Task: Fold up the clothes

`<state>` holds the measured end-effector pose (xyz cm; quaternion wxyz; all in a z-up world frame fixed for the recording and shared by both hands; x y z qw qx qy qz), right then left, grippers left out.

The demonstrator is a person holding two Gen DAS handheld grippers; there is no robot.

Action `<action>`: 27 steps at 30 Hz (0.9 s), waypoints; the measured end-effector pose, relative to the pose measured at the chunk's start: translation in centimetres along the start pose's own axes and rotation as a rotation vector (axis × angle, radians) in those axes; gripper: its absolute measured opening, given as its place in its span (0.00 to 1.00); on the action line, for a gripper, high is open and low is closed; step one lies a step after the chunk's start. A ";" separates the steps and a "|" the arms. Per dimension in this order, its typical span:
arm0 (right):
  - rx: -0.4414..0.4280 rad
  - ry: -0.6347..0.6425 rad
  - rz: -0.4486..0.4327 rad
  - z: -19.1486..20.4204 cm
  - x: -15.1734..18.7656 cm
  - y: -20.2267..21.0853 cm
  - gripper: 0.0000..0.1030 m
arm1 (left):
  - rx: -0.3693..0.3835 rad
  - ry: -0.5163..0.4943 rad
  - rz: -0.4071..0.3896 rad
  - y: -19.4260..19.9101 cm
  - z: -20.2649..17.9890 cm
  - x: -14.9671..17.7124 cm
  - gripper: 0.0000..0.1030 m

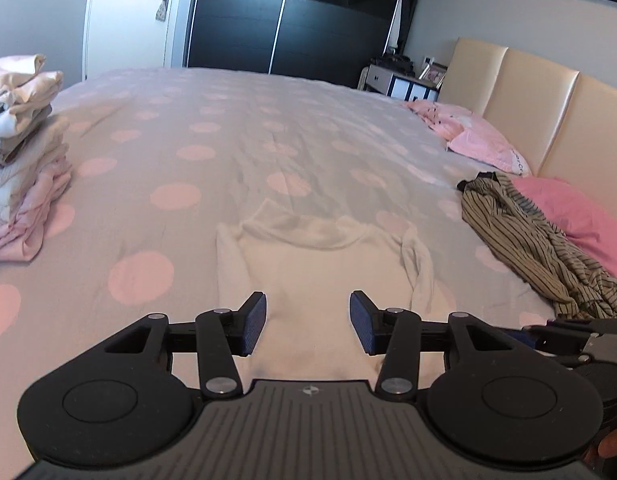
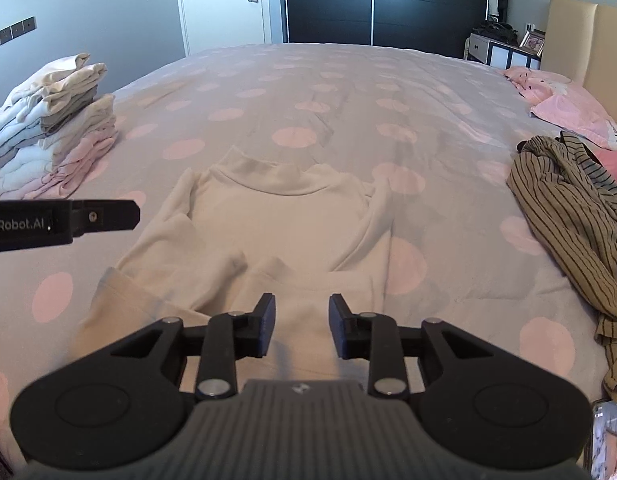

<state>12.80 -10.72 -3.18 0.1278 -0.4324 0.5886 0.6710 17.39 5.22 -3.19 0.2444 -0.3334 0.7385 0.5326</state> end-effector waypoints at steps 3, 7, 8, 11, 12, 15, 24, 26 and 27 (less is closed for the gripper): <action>-0.015 -0.008 0.004 -0.5 0.8 1.0 0.33 | 0.016 0.042 0.036 0.9 1.1 0.8 0.43; -0.043 -0.042 0.025 -1.5 2.3 2.4 0.36 | 0.035 0.070 0.090 2.5 2.6 2.5 0.43; -0.056 -0.059 0.032 -1.8 2.7 2.8 0.37 | 0.040 0.076 0.104 2.8 2.9 2.9 0.43; -0.103 -0.100 0.055 -2.4 3.9 3.9 0.39 | 0.080 0.098 0.158 3.6 3.6 4.3 0.43; -0.118 -0.107 0.063 -2.4 4.3 4.3 0.39 | 0.095 0.099 0.176 3.9 3.7 4.7 0.43; -0.145 -0.129 0.100 -2.5 5.6 4.9 0.39 | 0.098 0.087 0.220 4.5 4.1 6.3 0.43; -0.230 -0.272 0.217 -3.1 9.7 5.0 0.30 | 0.112 0.121 0.321 6.2 5.5 9.6 0.32; -0.260 -0.293 0.221 -3.0 10.1 5.2 0.24 | 0.119 0.113 0.345 6.3 5.5 10.2 0.27; -0.265 -0.295 0.218 -2.9 10.1 5.4 0.24 | 0.120 0.099 0.348 6.4 5.3 10.5 0.26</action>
Point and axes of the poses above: each gripper's, at about its wrist camera, not at the fingertips, and y roughly against the way its jaws point, z to its left, x to its underside, the point moved 5 cm from there along -y, roughly the way its jaws point, and after that the axes turned 9 degrees about y, right-handed, at the moved point
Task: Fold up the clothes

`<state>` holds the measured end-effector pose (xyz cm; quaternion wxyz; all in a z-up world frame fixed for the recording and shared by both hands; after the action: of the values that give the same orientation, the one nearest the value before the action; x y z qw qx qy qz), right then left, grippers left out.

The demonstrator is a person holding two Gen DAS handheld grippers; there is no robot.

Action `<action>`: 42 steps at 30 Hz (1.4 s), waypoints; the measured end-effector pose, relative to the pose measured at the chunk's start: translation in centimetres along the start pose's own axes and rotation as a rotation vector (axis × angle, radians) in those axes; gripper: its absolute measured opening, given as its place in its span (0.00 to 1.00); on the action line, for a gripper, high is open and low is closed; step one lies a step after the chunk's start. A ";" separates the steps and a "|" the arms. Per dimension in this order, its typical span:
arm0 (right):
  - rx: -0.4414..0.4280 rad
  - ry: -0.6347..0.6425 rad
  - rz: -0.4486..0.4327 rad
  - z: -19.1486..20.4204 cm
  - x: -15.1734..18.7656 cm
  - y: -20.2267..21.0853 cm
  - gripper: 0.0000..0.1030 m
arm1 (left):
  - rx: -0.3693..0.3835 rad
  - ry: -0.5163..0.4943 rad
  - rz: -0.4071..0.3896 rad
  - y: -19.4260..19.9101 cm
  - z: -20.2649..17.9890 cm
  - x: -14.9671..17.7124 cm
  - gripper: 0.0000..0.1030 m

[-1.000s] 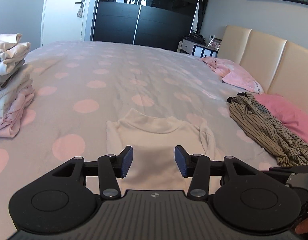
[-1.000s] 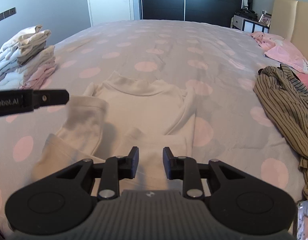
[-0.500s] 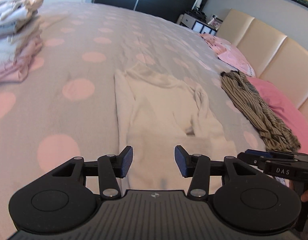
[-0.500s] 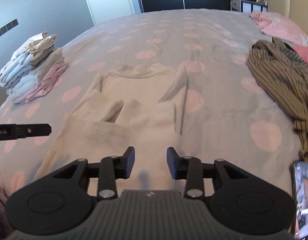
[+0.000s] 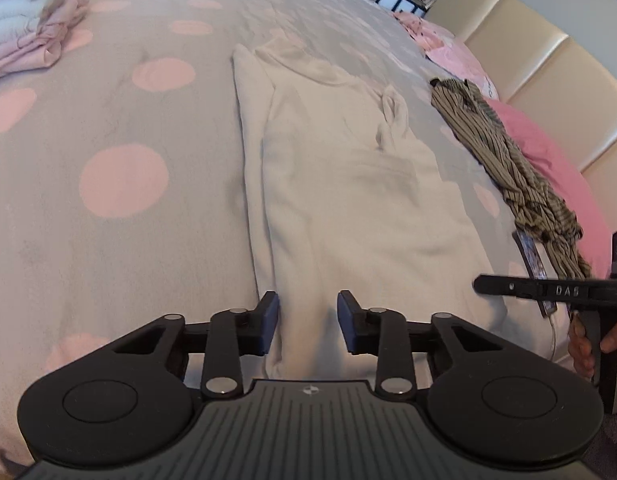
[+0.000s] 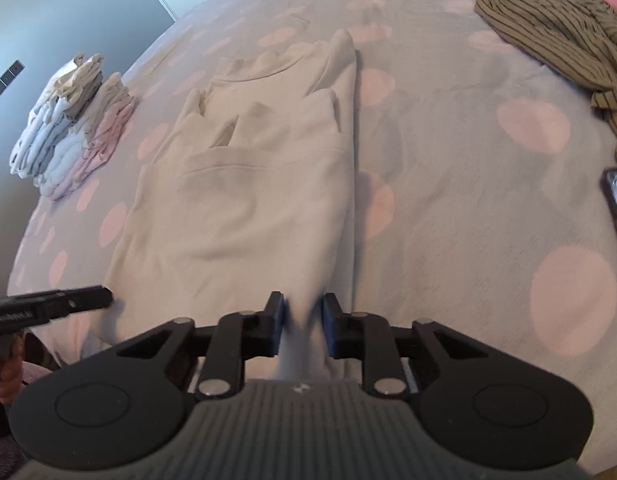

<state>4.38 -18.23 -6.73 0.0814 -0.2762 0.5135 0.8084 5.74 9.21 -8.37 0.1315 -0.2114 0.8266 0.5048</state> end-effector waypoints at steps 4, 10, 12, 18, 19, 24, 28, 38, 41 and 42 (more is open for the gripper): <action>-0.033 0.015 -0.008 0.7 0.0 0.9 0.24 | -0.010 -0.041 0.006 0.3 -0.4 0.6 0.24; -0.018 0.004 0.026 0.0 0.6 -0.9 0.27 | -0.017 -0.006 0.017 -1.0 0.5 0.6 0.24; -0.025 -0.013 0.010 -0.3 0.4 -0.9 0.19 | -0.009 -0.023 0.001 -0.9 0.3 0.5 0.23; -0.042 0.033 -0.038 0.4 -0.5 1.3 0.13 | 0.064 -0.024 -0.021 0.7 -0.6 -0.3 0.11; -0.055 0.032 -0.040 0.4 -0.6 1.8 0.13 | 0.087 -0.004 -0.020 1.0 -0.4 -0.5 0.11; -0.121 0.017 -0.033 -0.1 -1.0 3.6 0.13 | 0.177 0.077 0.003 2.9 0.4 -1.0 0.10; -0.154 0.018 0.012 -0.1 -0.7 3.4 0.13 | 0.175 0.095 0.061 2.7 0.9 -0.2 0.10; -0.116 0.039 0.138 -0.5 1.6 0.2 0.12 | 0.075 0.053 0.174 0.2 1.5 2.1 0.10; -0.092 0.060 0.144 -0.4 1.9 -0.3 0.13 | 0.053 0.039 0.184 -0.4 1.6 2.3 0.10; -0.082 0.077 0.144 -0.2 1.9 -0.4 0.13 | 0.048 0.030 0.183 -0.4 1.5 2.4 0.10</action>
<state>3.03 -18.57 -8.10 -0.0079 -0.2724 0.5014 0.8212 3.86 9.92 -10.40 0.0776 -0.1393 0.8560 0.4917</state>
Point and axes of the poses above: each gripper's, at about its wrist camera, not at the fingertips, and y roughly against the way its jaws point, z to its left, x to its underside, the point moved 5 cm from there along -y, roughly the way its jaws point, and after that the axes turned 9 degrees about y, right-handed, at the moved point
